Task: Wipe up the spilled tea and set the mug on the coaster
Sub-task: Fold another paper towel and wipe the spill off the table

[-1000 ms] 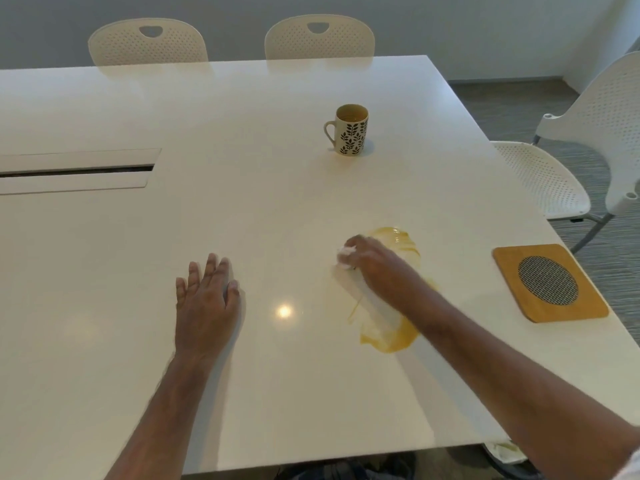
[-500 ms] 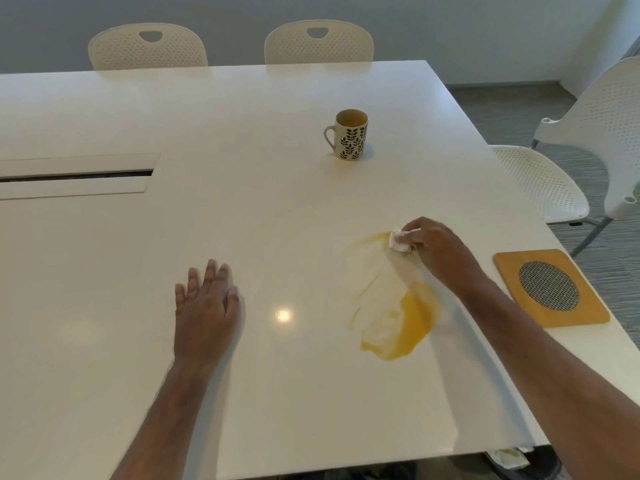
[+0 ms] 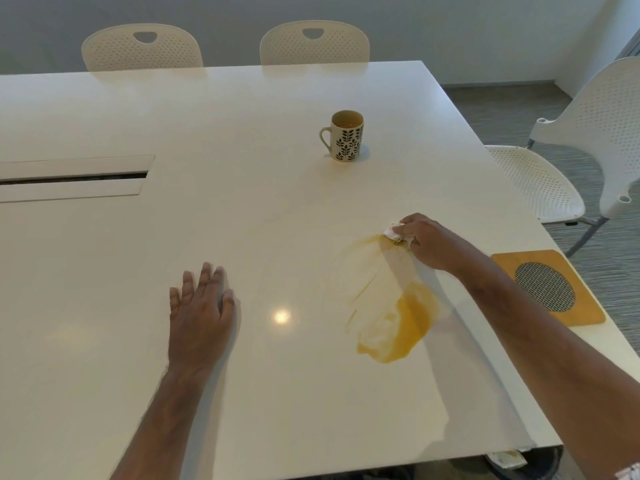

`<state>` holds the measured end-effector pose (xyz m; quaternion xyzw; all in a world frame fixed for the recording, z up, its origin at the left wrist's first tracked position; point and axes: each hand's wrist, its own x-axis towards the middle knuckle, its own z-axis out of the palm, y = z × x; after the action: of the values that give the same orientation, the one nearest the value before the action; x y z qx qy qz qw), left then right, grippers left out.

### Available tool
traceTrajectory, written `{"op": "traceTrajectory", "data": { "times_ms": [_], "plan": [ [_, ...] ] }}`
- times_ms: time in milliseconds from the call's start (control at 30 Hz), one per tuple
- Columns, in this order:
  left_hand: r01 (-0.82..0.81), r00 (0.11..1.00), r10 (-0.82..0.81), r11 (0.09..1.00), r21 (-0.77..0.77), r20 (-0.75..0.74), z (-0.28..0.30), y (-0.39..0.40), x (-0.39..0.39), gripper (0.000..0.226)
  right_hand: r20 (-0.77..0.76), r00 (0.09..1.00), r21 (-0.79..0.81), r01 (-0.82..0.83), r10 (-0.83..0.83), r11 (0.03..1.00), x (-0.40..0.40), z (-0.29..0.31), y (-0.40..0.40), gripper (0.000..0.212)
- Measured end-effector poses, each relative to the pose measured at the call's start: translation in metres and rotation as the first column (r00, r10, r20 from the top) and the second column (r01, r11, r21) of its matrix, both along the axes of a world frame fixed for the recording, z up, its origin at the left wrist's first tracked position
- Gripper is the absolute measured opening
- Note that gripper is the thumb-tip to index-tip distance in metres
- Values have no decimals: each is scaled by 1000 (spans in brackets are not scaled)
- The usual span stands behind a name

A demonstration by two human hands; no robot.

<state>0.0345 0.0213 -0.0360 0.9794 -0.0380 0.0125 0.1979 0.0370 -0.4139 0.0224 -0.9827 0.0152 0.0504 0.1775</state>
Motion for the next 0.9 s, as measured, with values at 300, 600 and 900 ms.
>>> {"op": "traceTrajectory", "data": {
  "times_ms": [300,600,900],
  "plan": [
    [-1,1000,1,1000,5,1,0,1,-1,66,152,982,-95,-94,108,991,5,11,-1,20],
    [1,1000,-1,1000,10,6,-2,1,0,66,309,890,-16,-347,334,938,-21,0,77,18],
    [0,1000,0,1000,7,5,-3,1,0,65,298,936,-100,-166,189,981,-16,2,15,18]
  ]
}}
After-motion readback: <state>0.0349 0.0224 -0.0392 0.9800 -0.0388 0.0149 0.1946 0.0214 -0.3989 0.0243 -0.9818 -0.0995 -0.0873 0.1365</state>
